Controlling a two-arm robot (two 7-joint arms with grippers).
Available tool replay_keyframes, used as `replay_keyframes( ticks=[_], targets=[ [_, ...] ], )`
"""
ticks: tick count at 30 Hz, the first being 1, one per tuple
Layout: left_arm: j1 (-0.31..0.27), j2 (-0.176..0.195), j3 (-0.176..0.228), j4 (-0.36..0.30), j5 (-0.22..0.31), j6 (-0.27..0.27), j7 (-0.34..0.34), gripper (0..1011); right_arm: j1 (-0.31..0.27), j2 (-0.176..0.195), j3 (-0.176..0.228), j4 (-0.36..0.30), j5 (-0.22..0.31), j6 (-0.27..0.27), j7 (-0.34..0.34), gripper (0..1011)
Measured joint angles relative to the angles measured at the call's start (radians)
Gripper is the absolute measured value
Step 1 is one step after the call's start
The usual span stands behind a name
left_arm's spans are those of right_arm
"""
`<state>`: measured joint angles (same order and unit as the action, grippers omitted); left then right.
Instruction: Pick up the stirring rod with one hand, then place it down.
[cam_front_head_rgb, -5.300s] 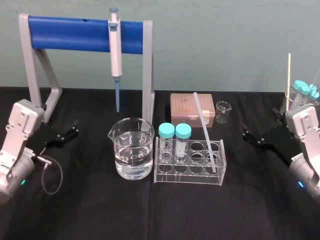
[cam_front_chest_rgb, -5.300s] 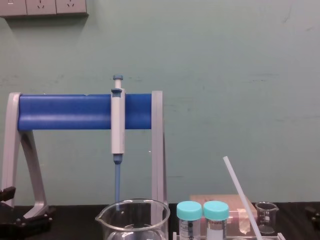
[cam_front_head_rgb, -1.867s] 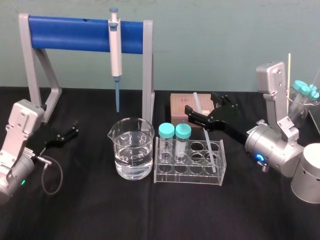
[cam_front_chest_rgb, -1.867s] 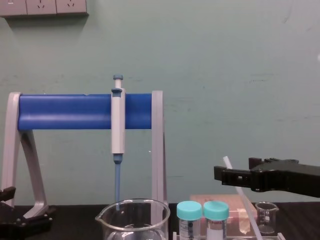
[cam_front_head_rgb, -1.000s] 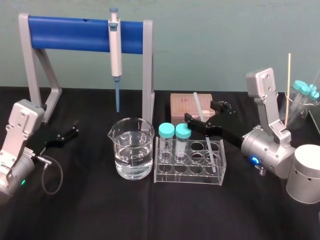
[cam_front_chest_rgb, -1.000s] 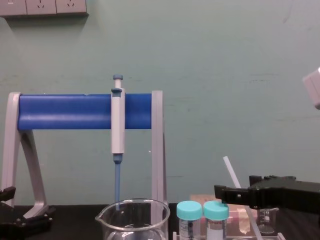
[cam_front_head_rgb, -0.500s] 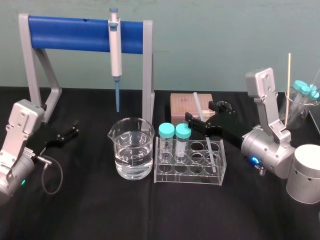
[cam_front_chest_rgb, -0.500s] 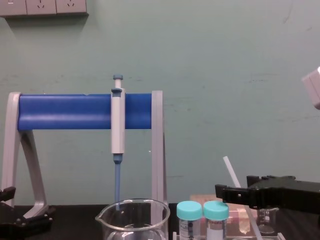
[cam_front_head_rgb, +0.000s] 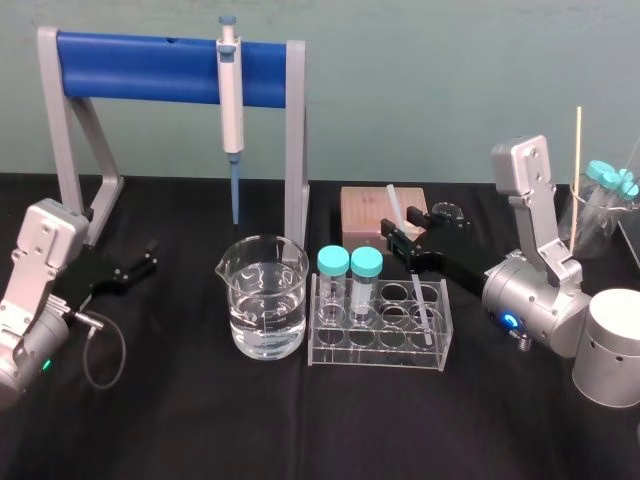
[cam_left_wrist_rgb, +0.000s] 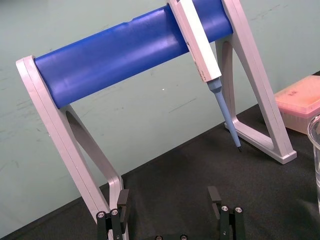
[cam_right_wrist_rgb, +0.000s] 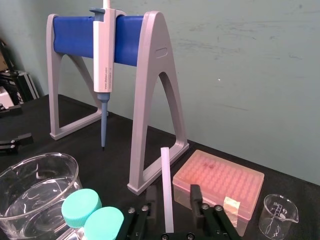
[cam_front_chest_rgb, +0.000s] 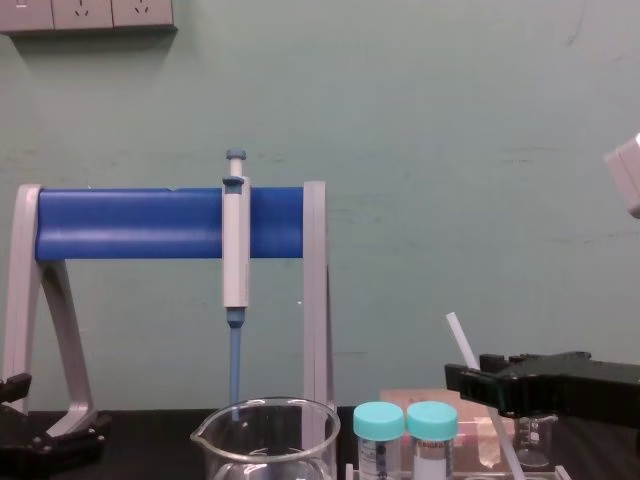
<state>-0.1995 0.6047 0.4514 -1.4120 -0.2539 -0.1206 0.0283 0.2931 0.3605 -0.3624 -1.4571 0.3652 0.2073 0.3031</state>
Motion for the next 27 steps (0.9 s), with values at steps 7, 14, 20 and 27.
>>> replay_keyframes(
  ticks=[7, 14, 20, 27],
  targets=[
    [0.000, 0.000, 0.000, 0.000, 0.000, 0.000, 0.000, 1000, 0.000, 0.000, 0.000, 0.000, 0.001, 0.000, 0.000, 230],
    [0.000, 0.000, 0.000, 0.000, 0.000, 0.000, 0.000, 1001, 0.000, 0.000, 0.000, 0.000, 0.001, -0.001, 0.000, 72],
    [0.000, 0.000, 0.000, 0.000, 0.000, 0.000, 0.000, 1000, 0.000, 0.000, 0.000, 0.000, 0.001, -0.001, 0.000, 72],
    [0.000, 0.000, 0.000, 0.000, 0.000, 0.000, 0.000, 1000, -0.008, -0.004, 0.010, 0.000, 0.002, -0.032, 0.006, 72]
  ],
)
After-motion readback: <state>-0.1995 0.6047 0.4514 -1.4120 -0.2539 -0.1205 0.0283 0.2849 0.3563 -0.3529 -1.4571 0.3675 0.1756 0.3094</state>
